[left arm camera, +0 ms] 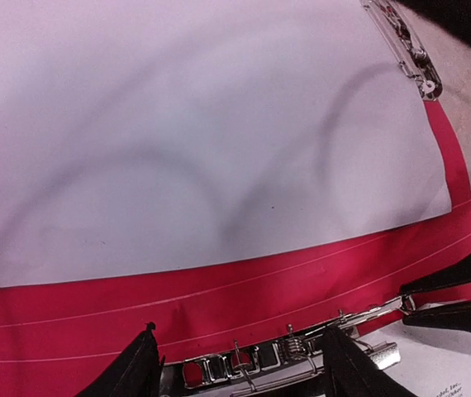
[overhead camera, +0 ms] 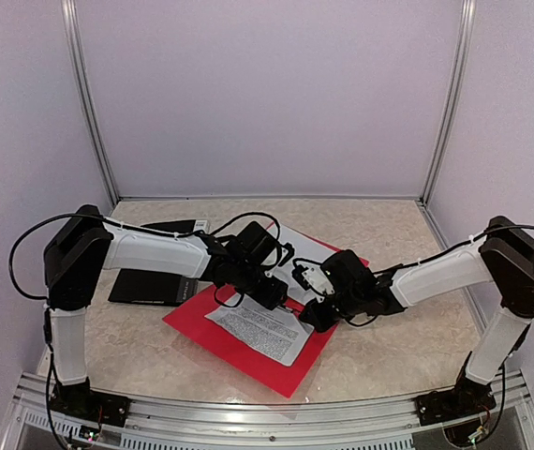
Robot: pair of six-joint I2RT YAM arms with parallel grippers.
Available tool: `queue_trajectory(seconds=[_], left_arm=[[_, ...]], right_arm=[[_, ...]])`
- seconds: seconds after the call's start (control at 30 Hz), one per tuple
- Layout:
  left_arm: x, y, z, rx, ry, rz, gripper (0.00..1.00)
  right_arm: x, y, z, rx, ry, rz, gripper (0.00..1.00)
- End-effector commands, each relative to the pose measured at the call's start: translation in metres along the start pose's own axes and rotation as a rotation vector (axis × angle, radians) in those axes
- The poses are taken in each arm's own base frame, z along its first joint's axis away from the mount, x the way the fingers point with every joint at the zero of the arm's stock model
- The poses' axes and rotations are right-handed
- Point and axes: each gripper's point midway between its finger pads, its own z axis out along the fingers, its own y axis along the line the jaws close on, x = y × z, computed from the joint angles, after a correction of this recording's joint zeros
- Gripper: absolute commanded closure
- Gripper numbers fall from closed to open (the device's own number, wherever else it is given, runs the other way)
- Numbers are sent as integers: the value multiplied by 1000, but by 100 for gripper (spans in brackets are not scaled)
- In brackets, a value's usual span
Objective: Put the files into the folder
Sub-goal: Close the spring clip on the folder with some files.
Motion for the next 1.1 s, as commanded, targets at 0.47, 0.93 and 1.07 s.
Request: queue_trajectory(seconds=[0.47, 0.93, 1.07], left_arm=[[-6, 5, -42, -14, -83, -59, 31], [37, -9, -71, -2, -29, -46, 32], [49, -13, -71, -7, -2, -37, 32]], right_arm=[[-18, -1, -10, 12, -31, -10, 93], [-18, 0, -10, 12, -27, -11, 94], [-18, -1, -10, 13, -25, -10, 94]])
